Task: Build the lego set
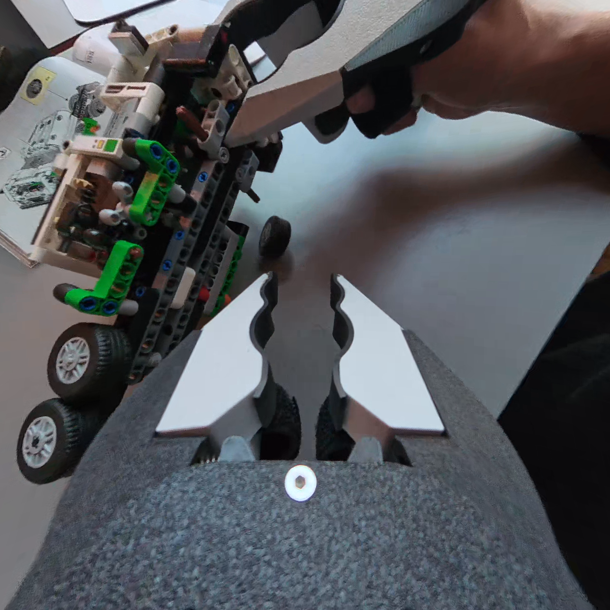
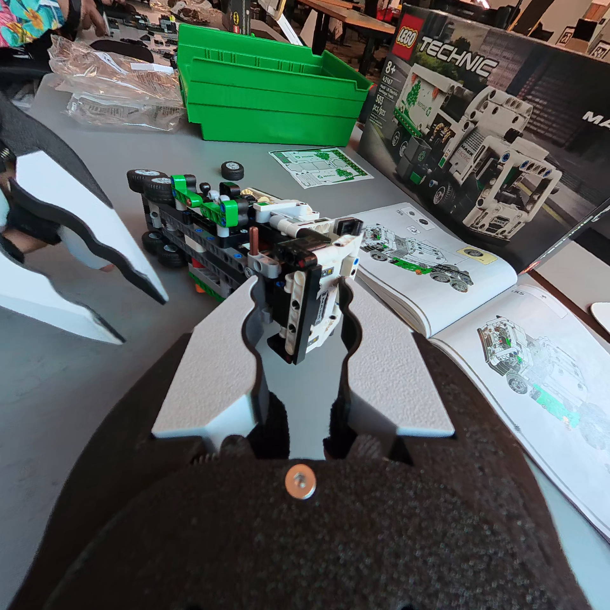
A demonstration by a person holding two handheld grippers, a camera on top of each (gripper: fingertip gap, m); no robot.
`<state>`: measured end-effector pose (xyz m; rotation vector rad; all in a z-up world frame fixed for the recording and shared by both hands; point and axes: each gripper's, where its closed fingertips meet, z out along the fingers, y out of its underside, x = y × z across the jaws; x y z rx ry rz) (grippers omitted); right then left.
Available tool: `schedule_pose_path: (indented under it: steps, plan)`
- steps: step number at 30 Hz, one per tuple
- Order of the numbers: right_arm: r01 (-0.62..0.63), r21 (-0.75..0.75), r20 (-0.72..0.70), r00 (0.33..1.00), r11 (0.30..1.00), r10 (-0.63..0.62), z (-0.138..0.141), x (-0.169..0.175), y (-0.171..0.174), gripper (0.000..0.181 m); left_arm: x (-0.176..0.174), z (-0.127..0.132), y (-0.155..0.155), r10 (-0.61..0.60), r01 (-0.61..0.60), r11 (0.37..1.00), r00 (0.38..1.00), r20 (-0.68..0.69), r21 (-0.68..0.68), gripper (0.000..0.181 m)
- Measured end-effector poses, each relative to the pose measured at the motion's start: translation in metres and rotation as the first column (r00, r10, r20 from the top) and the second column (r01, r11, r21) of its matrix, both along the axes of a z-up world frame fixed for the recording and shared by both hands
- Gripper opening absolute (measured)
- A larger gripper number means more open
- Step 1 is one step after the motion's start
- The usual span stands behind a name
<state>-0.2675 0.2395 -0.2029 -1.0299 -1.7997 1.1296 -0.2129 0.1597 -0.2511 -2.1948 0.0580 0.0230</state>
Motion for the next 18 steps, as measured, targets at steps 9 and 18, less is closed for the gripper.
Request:
schedule_pose_path:
  steps: [9,18]
  plan:
    - [-0.003,-0.030,0.014,1.000,1.000,0.003,-0.001,0.000,0.001,0.040,-0.019,-0.012,0.024,0.074,-0.082,0.996,0.984,-0.164,-0.041,0.039]
    - [0.000,-0.026,0.013,1.000,1.000,0.001,-0.001,-0.001,0.001,0.040,-0.001,-0.026,0.037,0.015,-0.024,0.996,0.995,-0.102,-0.091,0.039]
